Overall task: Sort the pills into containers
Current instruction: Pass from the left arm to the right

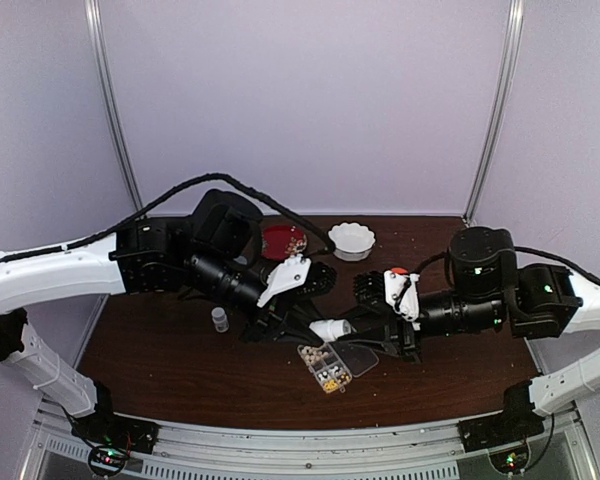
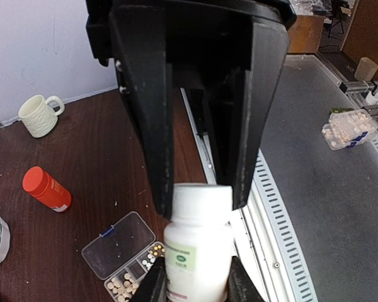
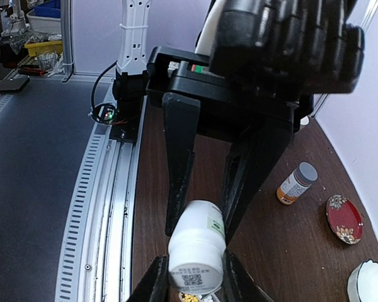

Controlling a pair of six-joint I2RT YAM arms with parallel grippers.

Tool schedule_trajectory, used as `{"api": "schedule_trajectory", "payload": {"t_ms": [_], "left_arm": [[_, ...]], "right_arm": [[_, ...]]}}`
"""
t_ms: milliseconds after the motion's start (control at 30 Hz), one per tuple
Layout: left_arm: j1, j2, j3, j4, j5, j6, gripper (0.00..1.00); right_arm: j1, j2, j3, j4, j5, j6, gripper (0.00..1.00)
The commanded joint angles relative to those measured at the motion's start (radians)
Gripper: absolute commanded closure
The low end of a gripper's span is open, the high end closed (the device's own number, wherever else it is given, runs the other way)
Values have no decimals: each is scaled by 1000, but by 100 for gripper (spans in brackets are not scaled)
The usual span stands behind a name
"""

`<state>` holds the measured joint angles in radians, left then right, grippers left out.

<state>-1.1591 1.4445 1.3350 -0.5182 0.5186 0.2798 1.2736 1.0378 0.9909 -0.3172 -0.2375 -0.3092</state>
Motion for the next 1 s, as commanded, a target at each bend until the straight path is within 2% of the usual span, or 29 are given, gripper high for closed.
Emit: {"api": "schedule_trajectory", "payload": {"t_ms": [0, 167, 200, 333, 367, 467, 633, 800, 867, 967], "left_arm": [[2, 1, -3, 90, -41, 7, 100], [1, 0, 1, 95, -73, 7, 100], [1, -3, -3, 99, -80, 5, 95], [2, -47, -77, 183, -126, -36, 30], [2, -68, -102, 203, -147, -46, 21], [17, -125, -160, 237, -197, -75, 5], [63, -193, -227, 246, -290, -152, 2], [188, -236, -306, 325, -327, -360, 2], [233, -265, -339, 346, -445, -491, 3], [258, -329, -407, 379, -565, -521, 2]], "right_arm": [[6, -26, -16, 125, 41, 211, 100], [6, -32, -11, 110, 59, 210, 100], [7, -32, -10, 96, 59, 197, 99], [5, -38, 1, 0, 76, 133, 96], [4, -41, 2, -27, 80, 124, 96], [-10, -61, -15, -93, 113, 124, 96], [-77, -105, -52, -182, 197, 200, 95], [-302, 20, 40, -430, 153, 363, 98], [-377, 87, 55, -502, 138, 390, 99], [-484, 148, 23, -526, 127, 410, 100]]}}
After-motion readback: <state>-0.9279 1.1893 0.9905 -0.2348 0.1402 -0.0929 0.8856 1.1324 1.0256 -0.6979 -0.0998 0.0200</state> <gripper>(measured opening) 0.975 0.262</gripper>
